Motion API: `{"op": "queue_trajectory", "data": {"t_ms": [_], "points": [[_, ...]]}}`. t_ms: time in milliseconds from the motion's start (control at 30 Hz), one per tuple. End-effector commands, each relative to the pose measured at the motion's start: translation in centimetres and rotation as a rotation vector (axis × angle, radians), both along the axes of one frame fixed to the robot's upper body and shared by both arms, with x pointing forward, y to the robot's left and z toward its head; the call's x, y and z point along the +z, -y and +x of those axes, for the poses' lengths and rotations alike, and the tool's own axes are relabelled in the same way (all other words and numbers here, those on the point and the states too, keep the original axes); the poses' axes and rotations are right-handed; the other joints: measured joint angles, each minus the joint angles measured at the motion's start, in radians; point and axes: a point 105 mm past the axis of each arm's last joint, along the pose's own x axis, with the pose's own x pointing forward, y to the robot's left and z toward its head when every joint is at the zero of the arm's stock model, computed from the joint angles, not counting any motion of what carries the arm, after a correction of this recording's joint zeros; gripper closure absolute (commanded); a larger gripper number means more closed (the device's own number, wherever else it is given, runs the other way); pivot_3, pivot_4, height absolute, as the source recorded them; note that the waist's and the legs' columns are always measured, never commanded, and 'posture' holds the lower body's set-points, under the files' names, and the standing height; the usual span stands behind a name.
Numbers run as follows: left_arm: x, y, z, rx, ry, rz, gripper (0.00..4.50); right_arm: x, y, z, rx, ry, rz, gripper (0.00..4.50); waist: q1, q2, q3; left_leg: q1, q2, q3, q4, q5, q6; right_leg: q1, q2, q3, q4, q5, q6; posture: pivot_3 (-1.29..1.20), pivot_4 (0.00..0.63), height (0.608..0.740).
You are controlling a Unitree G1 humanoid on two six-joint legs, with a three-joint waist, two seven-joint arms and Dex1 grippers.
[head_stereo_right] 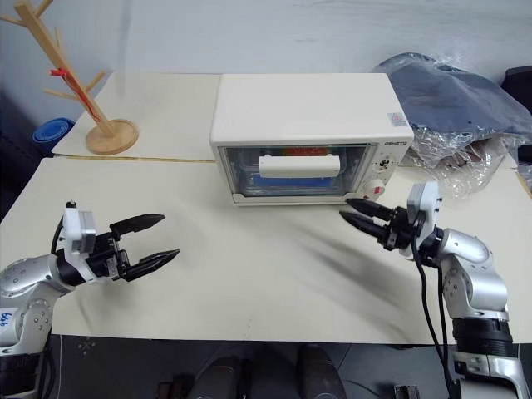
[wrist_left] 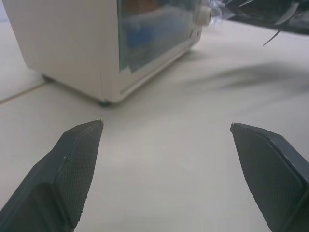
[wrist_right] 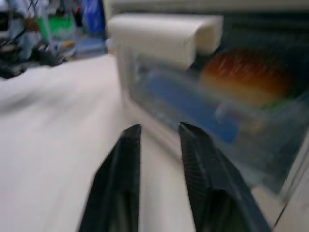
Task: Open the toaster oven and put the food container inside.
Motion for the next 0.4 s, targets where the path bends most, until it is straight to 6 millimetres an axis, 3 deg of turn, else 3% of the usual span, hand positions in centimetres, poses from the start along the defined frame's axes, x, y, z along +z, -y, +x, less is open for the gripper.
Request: {"op": "queue_trajectory", "data": {"t_ms": [33, 233, 400], "points": [[-1.7, -2.1, -1.0, 0.064, 0.025, 0.158, 0.00, -1.4, 0.5, -2.4, 0.085, 0.084, -0.162, 1.96, -0.004, 0.000, 0.000, 0.000, 0.000, 0.000, 0.000, 0.000, 0.000, 0.000, 0.000, 0.000, 0.000, 0.000, 0.000, 0.00, 0.150, 0.740], [-3.0, -2.8, -2.2, 0.091, 0.025, 0.196, 0.00, -4.6, 0.7, -4.7, 0.144, 0.073, -0.249, 0.02, -0.007, 0.000, 0.000, 0.005, 0.001, 0.000, -0.001, 0.000, 0.000, 0.003, -0.001, 0.000, 0.002, 0.000, 0.000, 0.00, 0.150, 0.740], [-2.5, -2.6, -2.5, 0.101, 0.035, 0.171, 0.00, -5.0, 0.7, -4.2, 0.089, 0.068, -0.223, 0.02, -0.007, 0.000, 0.000, 0.008, 0.000, 0.000, -0.002, 0.000, 0.000, 0.006, -0.002, 0.000, 0.002, 0.000, -0.001, 0.00, 0.150, 0.740]]}}
